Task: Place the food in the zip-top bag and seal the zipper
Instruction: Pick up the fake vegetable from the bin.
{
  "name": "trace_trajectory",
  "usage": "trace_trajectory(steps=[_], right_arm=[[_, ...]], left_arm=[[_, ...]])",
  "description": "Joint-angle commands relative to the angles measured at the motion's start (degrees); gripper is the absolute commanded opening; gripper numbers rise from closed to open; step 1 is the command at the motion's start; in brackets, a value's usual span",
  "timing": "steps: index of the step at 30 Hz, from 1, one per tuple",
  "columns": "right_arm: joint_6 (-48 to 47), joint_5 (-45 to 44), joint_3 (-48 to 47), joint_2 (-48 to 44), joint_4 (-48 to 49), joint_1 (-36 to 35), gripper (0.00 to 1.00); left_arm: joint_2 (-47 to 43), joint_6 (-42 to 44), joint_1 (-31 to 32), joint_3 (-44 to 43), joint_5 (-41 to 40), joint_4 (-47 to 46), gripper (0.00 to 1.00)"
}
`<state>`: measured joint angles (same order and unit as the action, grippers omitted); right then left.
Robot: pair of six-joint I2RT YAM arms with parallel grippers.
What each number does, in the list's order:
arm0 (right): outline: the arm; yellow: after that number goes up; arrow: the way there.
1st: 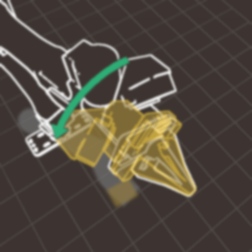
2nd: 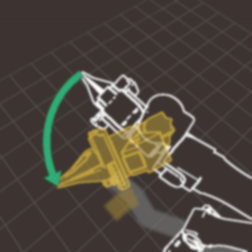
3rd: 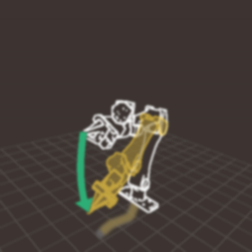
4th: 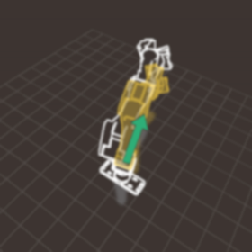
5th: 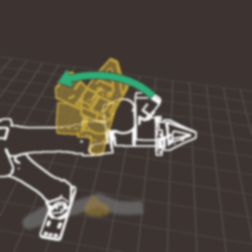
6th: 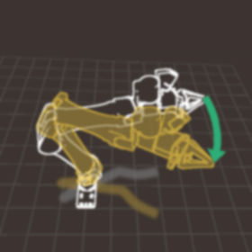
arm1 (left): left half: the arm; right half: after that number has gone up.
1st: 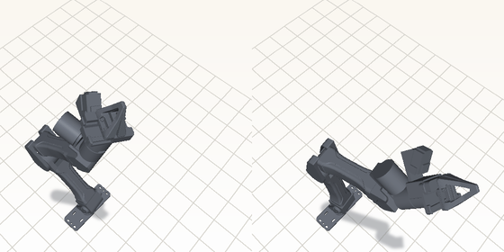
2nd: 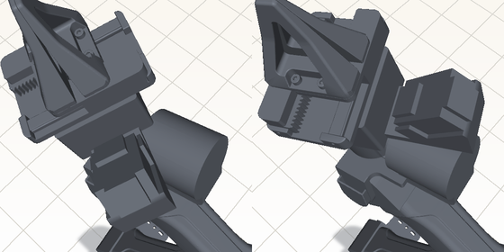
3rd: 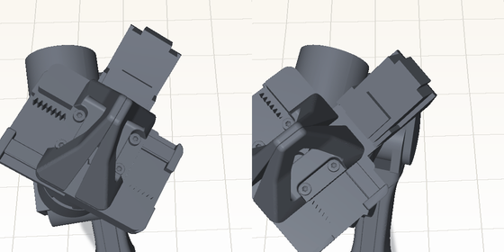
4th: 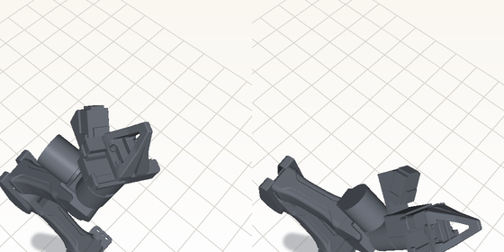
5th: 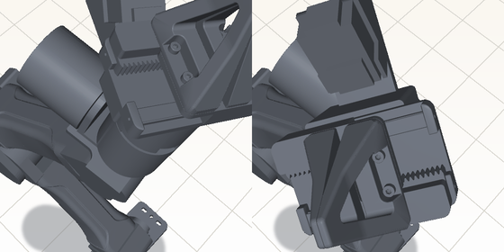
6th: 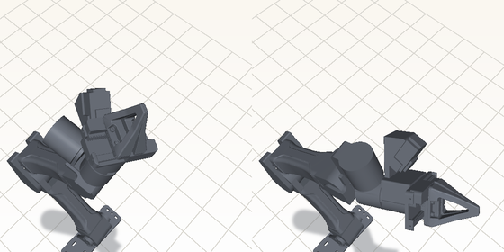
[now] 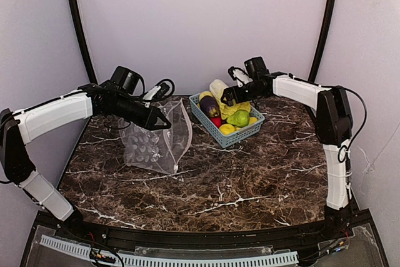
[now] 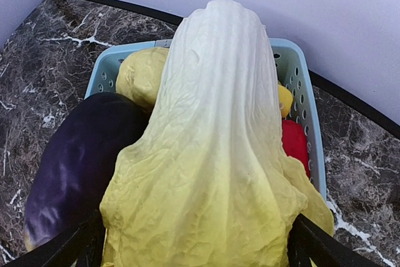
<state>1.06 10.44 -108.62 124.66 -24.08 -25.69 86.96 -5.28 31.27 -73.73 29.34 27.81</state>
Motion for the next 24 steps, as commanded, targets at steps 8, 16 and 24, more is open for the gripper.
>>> trace_trajectory(steps=[8, 16, 24], right_arm=[[0.29, -4.0, -4.6, 5.31, -0.3, 0.47, 0.82], [0.81, -5.33, -3.34, 4.14, 0.81, 0.64, 0.49], [1.27, -4.9, -0.72, 1.23, 3.32, 0.9, 0.18]], left_arm=[[-0.83, -0.41, -0.33, 0.87, 1.07, -0.32, 0.01], [-0.77, -0.66, -0.35, 0.95, 1.3, -0.39, 0.01], [-0.79, -0.79, -0.33, 0.96, 1.46, -0.42, 0.01]])
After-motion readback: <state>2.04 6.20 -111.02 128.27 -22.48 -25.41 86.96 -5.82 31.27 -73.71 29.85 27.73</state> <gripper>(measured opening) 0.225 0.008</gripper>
